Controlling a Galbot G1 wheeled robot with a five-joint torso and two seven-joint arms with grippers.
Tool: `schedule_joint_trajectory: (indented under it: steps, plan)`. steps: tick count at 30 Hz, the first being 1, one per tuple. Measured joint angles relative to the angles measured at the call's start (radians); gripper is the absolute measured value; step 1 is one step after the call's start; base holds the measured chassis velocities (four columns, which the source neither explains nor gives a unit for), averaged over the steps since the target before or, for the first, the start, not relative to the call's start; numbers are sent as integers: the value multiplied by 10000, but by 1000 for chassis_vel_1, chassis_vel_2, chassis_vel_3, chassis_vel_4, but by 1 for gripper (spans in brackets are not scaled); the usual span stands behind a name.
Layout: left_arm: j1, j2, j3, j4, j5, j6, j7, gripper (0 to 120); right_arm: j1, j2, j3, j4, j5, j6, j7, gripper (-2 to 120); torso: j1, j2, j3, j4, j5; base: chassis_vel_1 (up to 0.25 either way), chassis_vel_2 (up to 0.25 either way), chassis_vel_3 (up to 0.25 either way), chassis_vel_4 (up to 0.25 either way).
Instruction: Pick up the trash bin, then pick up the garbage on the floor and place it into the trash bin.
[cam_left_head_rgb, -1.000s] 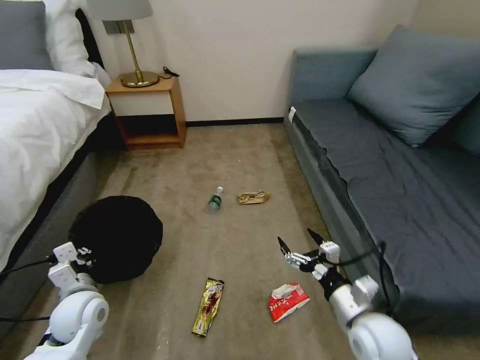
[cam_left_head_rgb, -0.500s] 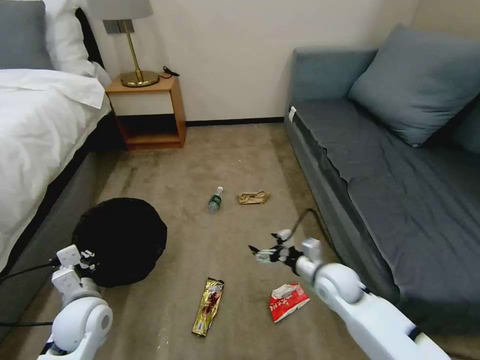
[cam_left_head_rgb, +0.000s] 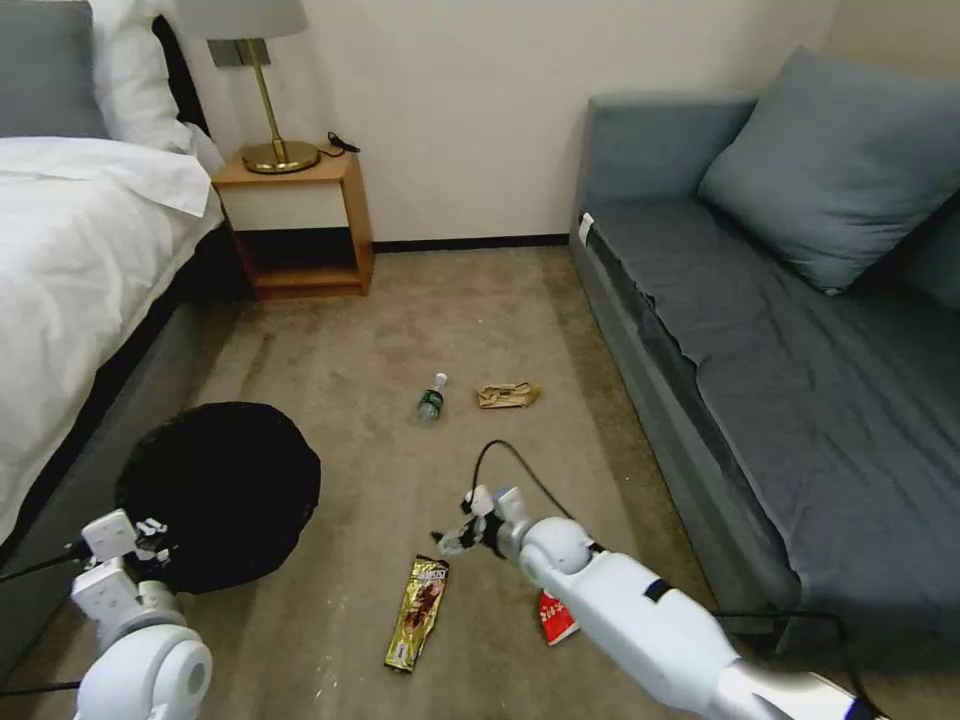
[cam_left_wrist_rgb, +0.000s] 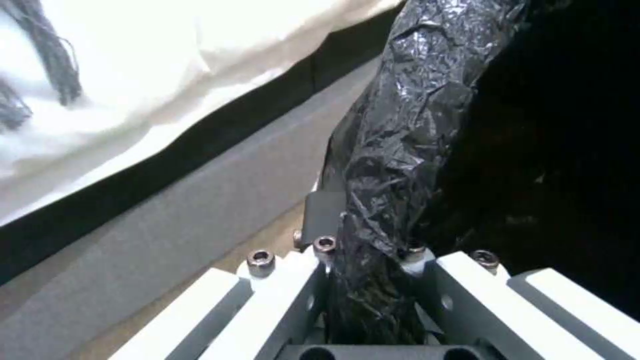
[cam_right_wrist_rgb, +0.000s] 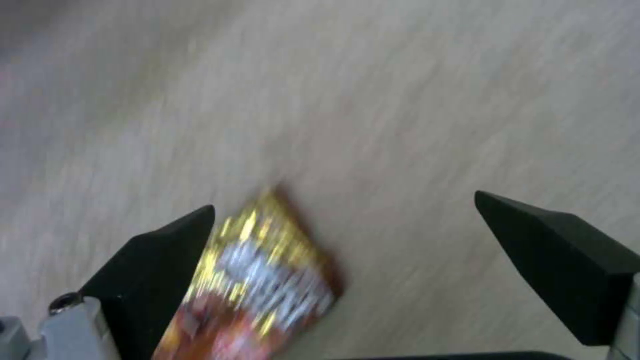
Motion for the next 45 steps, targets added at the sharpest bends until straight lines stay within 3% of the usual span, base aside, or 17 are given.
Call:
schedule_joint_trajectory:
  steps: [8,24,39,44,45]
  plan:
    - [-22,-279,8,-373,96,-2,-61,1,-527,-165,-801,-22,-267,9,-7,100,0,0,0,-4,1,0,0,0,0]
    - [359,-534,309,-497,536,-233,-90,1,-414,204,-911,-690,-470,332,-120,100,-2,3,-2,-4,1,0,0,0,0]
    - [337,-515,445,-168,596,-438,-102,1,-471,148,-820,-675,-717,371,-377,68,-2,4,-2,-10,-5,0,0,0,0]
    - [296,-491,472,-58,605,-482,-103,1,-521,152,-816,-525,-755,369,-495,59,-2,2,0,3,-2,0,0,0,0]
    - [295,-490,478,-20,609,-501,-103,1,-577,170,-838,-459,-755,370,-574,55,-1,1,3,5,19,0,0,0,0]
